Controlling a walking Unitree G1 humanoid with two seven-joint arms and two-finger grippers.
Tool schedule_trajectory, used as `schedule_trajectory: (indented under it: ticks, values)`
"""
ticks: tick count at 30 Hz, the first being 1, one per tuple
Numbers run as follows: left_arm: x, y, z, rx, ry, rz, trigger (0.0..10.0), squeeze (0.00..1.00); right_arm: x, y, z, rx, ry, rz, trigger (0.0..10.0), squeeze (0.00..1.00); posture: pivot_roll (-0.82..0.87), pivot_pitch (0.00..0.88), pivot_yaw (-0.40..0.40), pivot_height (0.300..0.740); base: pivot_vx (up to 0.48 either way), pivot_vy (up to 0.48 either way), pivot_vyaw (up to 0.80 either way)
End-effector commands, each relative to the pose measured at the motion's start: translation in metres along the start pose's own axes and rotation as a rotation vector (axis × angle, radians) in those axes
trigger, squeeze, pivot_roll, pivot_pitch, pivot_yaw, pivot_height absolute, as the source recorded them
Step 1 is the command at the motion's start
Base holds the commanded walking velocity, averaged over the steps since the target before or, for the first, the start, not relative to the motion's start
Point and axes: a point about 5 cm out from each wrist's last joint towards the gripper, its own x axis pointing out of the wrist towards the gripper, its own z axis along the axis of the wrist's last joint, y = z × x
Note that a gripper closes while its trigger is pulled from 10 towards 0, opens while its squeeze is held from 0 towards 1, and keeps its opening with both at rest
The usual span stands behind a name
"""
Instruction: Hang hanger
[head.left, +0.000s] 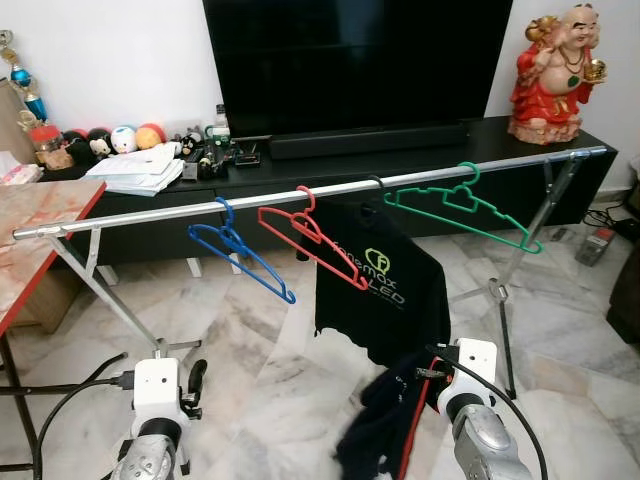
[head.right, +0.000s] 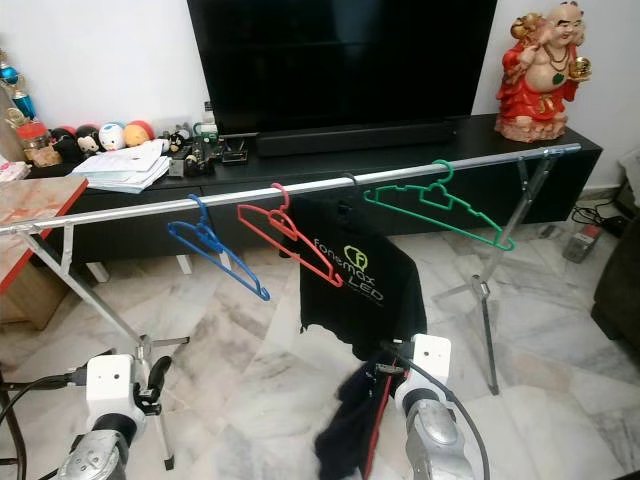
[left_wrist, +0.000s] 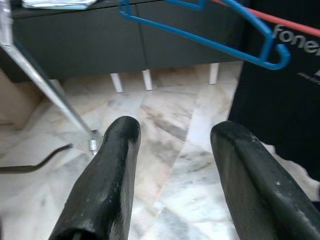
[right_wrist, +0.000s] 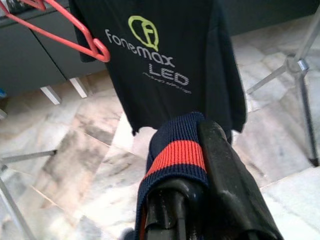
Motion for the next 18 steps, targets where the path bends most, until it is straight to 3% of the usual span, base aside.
schedule_trajectory:
  ticks: [1,3,7,16,18]
  values:
    - [0.001,-0.001,-0.004,-0.025,0.025,0.011,10.0,0.0,0.004,0.002,0.017,-0.017,-0.06,0.014,10.0,0.0,-0.05,0.0,0.061,0.74,0.0,0.0,0.0]
    - [0.001,-0.003,-0.004,-0.032,0.026,0.01,10.0,0.0,0.004,0.0,0.025,-0.052,-0.106,0.003,10.0,0.0,-0.05,0.0,0.057,0.74,0.0,0.0,0.0]
    - [0.002,-0.006,-0.003,-0.034,0.023,0.01,10.0,0.0,0.005,0.004,0.027,-0.124,-0.108,0.025,10.0,0.0,-0.05,0.0,0.046,0.74,0.0,0.0,0.8]
    - [0.002,-0.007,-0.007,-0.011,0.036,0.023,10.0,0.0,0.005,0.003,0.025,-0.122,-0.103,0.038,10.0,0.0,-0.06,0.0,0.044,0.74,0.0,0.0,0.8]
    - [0.003,-0.008,-0.005,-0.005,0.023,0.027,10.0,0.0,0.005,0.001,0.025,-0.089,-0.104,0.028,10.0,0.0,-0.06,0.0,0.042,0.74,0.0,-0.281,0.21]
